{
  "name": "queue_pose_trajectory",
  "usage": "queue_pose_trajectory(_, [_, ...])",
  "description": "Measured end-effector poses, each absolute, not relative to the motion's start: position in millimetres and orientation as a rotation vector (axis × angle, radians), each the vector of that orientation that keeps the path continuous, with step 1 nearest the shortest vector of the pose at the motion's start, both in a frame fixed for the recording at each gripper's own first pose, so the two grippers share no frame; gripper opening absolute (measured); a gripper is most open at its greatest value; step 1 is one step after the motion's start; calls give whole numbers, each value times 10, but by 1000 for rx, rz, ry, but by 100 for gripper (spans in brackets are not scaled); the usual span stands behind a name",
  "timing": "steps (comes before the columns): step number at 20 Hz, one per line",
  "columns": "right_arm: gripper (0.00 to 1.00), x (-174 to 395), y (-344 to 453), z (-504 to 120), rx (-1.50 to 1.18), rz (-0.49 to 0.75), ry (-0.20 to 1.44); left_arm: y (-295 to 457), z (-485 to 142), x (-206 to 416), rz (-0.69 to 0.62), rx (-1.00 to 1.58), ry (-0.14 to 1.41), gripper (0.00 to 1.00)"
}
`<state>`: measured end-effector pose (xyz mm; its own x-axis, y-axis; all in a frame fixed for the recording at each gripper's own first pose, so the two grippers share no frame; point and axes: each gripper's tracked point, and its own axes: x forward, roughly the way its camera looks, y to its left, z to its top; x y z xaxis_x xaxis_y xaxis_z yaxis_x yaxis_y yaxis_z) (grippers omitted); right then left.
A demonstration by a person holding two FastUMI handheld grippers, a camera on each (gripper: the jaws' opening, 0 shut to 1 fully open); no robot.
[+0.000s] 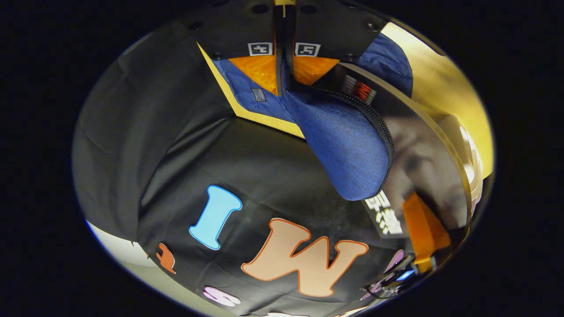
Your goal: Open the schoolbag, grab two books from the bookshelf and put them into the schoolbag.
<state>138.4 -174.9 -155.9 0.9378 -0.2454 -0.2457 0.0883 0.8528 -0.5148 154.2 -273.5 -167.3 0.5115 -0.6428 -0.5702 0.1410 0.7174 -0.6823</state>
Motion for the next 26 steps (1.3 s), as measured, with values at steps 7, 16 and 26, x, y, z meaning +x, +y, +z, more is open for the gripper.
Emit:
queue_pose_trajectory(7, [1,1414,-1669,-1490,-534,-157,285,-3200,-2191,1772,-526,-681,872,29])
queue_pose_trajectory(16, [6,1454,-1585,-1545,-545,-134,267,-3616,-2546,1910,-573,-800,849,28])
queue_pose_trajectory(26, [0,1487,-1632,-1602,-532,-138,278,-3369,-2819,2032,-498,-744,835,52])
